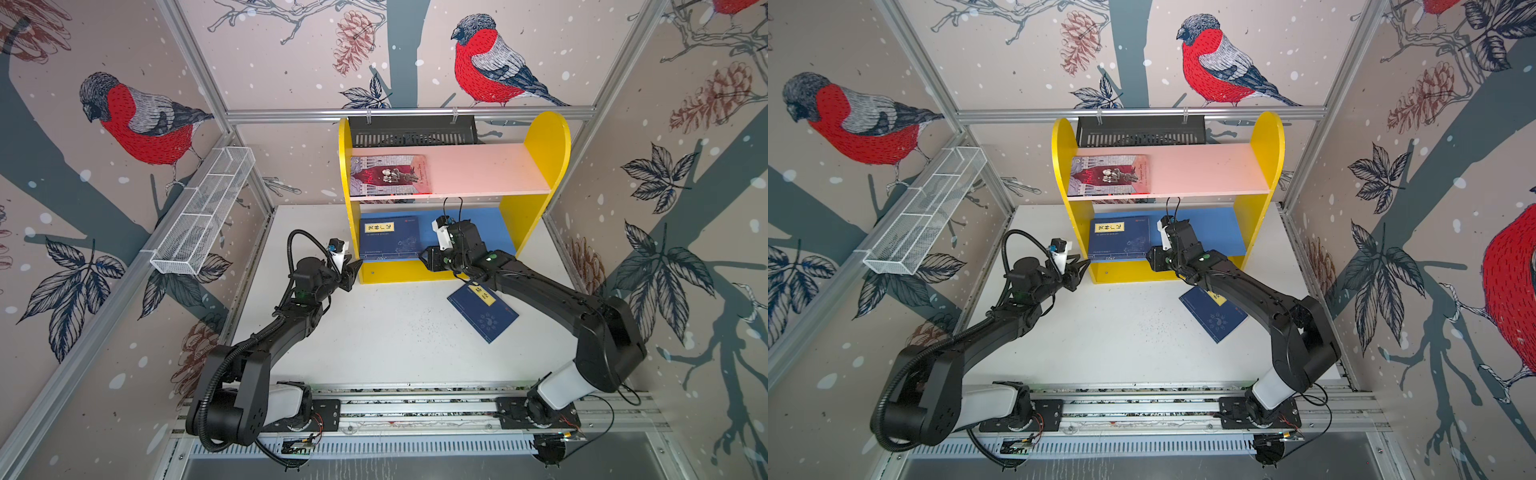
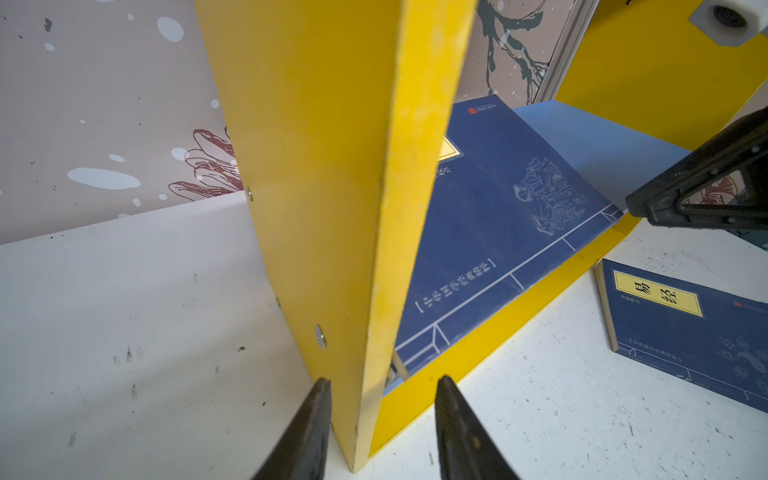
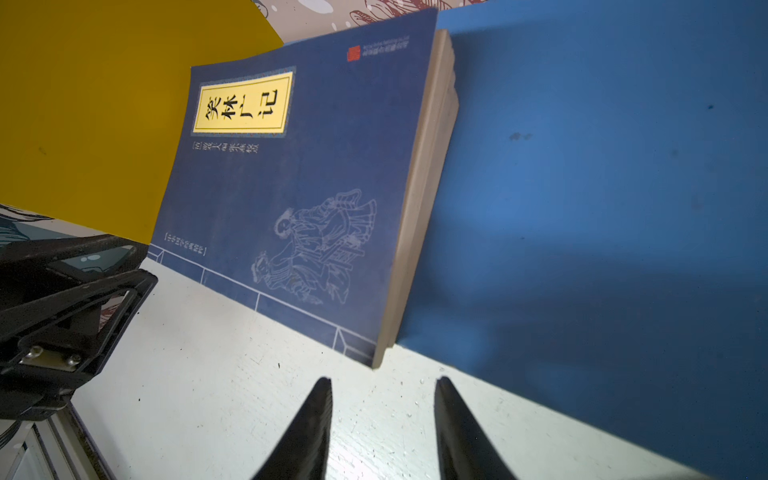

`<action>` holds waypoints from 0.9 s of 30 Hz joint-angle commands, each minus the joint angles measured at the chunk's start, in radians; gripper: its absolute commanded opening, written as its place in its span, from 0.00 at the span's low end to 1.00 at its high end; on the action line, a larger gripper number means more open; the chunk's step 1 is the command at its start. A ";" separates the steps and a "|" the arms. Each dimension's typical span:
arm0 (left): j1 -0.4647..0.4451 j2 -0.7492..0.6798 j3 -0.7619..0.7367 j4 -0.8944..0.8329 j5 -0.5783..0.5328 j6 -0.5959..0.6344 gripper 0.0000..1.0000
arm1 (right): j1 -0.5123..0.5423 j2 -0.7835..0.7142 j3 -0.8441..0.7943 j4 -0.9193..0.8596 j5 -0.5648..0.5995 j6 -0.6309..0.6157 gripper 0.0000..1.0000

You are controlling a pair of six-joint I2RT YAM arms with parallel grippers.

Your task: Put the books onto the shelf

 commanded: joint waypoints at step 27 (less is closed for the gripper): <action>-0.005 0.002 0.005 0.043 0.009 0.001 0.42 | 0.007 0.048 0.017 0.061 -0.022 -0.019 0.30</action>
